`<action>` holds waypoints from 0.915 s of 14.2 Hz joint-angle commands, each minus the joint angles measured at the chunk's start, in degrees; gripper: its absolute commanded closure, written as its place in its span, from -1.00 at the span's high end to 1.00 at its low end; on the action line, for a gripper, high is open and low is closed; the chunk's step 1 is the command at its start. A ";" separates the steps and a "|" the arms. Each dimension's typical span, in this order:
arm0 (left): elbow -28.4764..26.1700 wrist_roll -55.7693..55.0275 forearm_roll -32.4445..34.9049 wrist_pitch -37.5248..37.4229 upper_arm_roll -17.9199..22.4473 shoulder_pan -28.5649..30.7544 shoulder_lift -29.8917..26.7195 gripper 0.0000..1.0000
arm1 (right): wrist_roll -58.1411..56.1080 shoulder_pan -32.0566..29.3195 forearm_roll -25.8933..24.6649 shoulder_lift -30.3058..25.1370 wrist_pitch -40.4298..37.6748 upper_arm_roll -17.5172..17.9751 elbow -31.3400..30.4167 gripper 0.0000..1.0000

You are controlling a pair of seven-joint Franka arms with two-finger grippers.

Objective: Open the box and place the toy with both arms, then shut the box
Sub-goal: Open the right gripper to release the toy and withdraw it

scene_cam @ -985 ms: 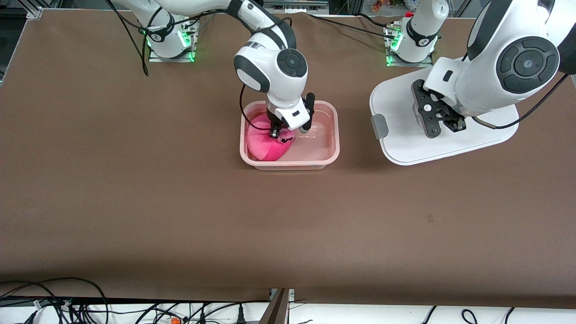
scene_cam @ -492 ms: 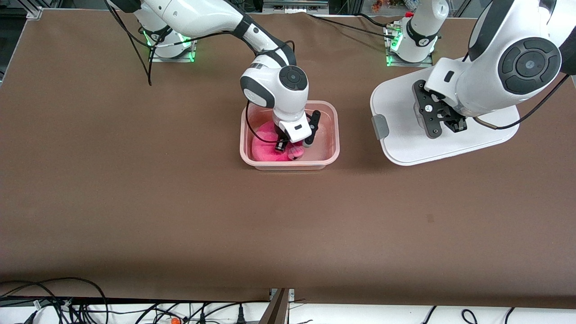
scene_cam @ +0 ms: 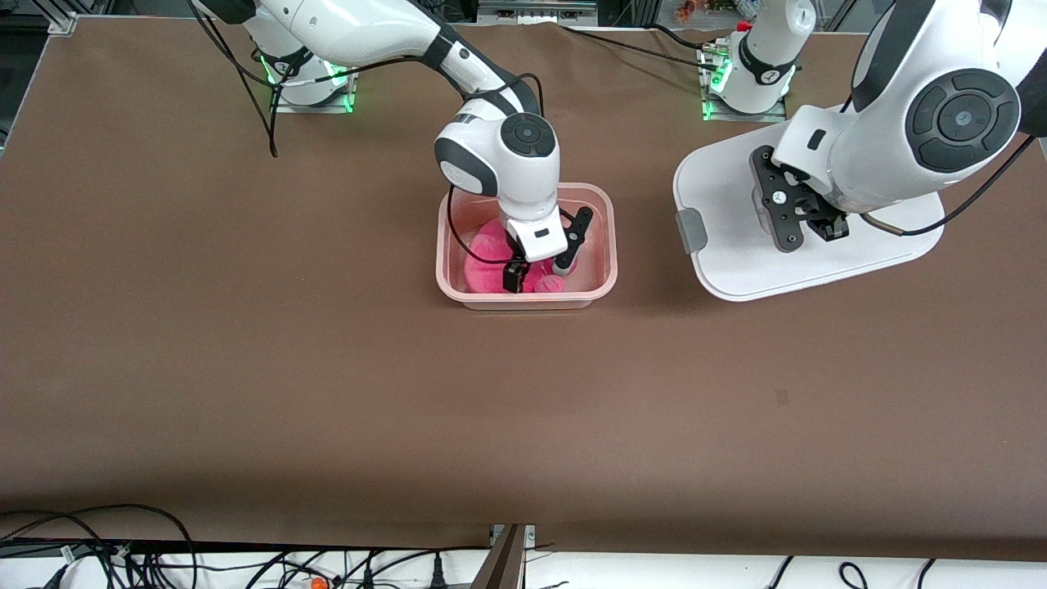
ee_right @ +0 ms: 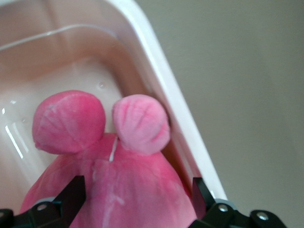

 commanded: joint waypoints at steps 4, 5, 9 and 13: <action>1.75 1.20 -2.78 0.61 -0.77 0.19 0.92 -1.00 | 0.22 -7.38 6.87 -11.67 -13.73 -0.09 0.14 1.00; 1.83 1.29 -2.96 1.49 -0.86 -0.33 0.92 -1.00 | 0.13 -9.75 7.48 -14.13 -17.51 -0.26 0.23 1.00; 1.66 1.29 -11.30 7.37 -0.95 -1.47 1.62 -1.00 | -0.22 -20.65 17.21 -21.52 -22.81 -1.49 0.14 1.00; 1.66 -0.11 -10.87 17.03 -0.95 -11.39 5.22 -1.00 | 3.28 -23.21 27.35 -27.24 -28.17 -10.44 -0.82 1.00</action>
